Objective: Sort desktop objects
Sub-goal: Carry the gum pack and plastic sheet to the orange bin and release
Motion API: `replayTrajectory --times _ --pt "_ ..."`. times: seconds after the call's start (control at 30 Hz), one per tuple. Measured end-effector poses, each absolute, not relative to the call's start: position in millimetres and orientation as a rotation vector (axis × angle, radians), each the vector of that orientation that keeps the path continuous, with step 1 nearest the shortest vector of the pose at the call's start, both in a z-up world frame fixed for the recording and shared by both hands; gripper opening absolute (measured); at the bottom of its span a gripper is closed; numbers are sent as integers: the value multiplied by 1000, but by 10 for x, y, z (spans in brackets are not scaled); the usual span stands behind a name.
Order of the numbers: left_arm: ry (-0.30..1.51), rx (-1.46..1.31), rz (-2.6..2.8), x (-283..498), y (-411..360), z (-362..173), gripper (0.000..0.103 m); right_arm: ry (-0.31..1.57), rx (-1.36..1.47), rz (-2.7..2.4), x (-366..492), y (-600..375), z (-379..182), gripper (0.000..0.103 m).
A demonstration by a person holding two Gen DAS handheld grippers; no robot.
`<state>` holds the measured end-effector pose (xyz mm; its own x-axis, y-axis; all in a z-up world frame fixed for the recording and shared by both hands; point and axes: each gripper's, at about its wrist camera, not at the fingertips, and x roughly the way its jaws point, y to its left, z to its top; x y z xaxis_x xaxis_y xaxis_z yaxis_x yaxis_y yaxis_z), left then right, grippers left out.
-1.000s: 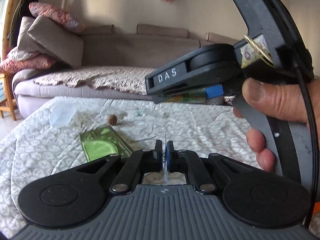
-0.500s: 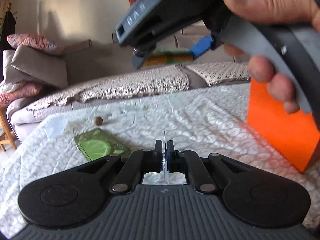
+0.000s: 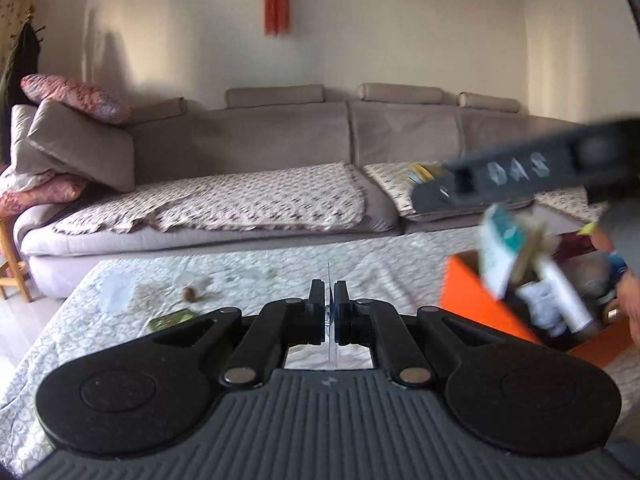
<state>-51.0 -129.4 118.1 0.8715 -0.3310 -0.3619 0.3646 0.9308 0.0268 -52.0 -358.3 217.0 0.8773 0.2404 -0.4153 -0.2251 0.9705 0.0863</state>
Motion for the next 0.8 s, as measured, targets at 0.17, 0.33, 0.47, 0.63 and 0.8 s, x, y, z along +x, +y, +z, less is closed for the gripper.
replayTrajectory --times 0.17,0.33,0.47,0.63,0.8 --pt "340 90 -437 -780 -1738 1363 7 435 51 111 -870 -4245 2161 80" --pt "347 89 -526 -1014 -2218 1459 7 472 83 -44 -1107 -4884 2051 80" --pt "360 93 -566 -915 -2460 1445 7 489 97 -106 -1135 -5144 1955 80" --pt "387 67 -643 -641 -2678 1425 7 487 80 -119 -1004 -5290 1799 80" --pt "426 68 -637 -425 -2814 1389 7 486 109 -144 -967 -5574 1660 80"
